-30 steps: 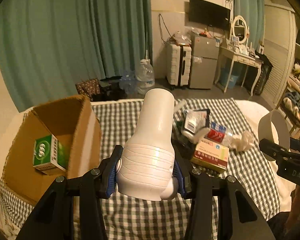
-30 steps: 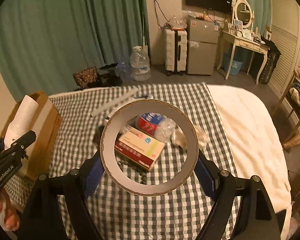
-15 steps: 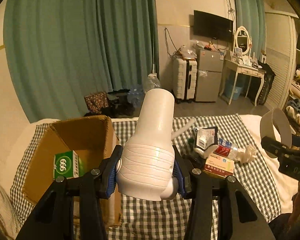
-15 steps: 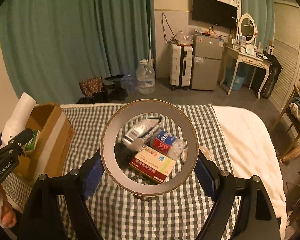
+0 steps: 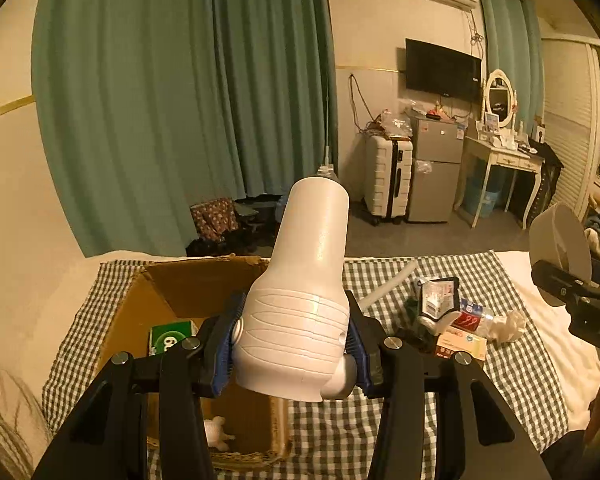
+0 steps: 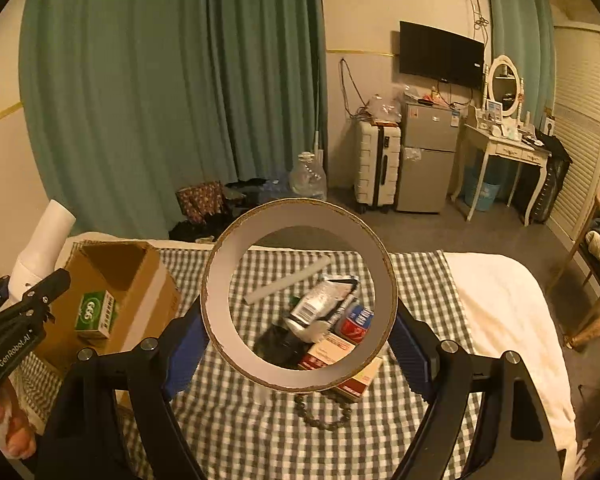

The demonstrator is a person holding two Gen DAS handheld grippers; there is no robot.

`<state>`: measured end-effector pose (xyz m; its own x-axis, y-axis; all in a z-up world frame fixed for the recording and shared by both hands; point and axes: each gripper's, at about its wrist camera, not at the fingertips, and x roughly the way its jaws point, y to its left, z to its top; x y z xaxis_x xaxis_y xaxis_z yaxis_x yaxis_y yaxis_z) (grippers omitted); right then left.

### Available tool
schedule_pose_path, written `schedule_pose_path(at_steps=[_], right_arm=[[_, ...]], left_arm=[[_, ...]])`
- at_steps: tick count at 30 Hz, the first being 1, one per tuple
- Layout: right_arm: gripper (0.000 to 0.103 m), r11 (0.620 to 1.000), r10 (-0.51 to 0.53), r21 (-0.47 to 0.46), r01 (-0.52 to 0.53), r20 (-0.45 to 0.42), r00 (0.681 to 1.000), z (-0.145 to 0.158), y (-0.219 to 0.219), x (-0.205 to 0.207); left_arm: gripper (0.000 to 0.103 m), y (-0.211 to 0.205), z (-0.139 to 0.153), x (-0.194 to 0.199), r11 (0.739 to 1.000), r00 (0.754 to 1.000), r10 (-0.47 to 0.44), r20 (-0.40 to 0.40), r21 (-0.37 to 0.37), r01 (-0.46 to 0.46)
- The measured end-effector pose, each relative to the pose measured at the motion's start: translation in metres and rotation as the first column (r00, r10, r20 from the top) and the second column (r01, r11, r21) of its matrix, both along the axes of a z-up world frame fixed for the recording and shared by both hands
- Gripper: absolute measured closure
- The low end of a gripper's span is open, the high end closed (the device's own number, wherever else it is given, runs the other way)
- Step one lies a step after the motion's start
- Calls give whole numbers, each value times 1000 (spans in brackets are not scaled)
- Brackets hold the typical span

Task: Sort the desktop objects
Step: 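Lift the spray bottle and tape roll and carry them toward the cardboard box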

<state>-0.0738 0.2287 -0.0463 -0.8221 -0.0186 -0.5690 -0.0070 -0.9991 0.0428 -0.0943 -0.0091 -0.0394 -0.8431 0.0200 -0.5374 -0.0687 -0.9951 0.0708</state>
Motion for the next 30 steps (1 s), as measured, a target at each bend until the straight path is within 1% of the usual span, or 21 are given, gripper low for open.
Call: schedule_pose_path(at_steps=[7, 11, 14, 20, 30], right_arm=[[21, 999, 39, -11, -39, 0, 999, 2, -23, -6], [21, 997, 65, -35, -65, 5, 998, 1, -36, -9], [21, 996, 83, -26, -82, 4, 997, 0, -48, -11], [21, 992, 123, -30, -122, 6, 992, -2, -73, -18], [21, 979, 201, -39, -200, 31, 979, -18, -116, -31]], left_arm=[[55, -21, 3, -2, 999, 999, 33, -7, 8, -33], [55, -32, 3, -4, 999, 999, 52, -4, 13, -52], [55, -41, 2, -5, 998, 998, 63, -1, 10, -63], [55, -63, -3, -9, 996, 996, 91, 24, -1, -91], [55, -105, -14, -21, 986, 985, 163, 59, 5, -164]])
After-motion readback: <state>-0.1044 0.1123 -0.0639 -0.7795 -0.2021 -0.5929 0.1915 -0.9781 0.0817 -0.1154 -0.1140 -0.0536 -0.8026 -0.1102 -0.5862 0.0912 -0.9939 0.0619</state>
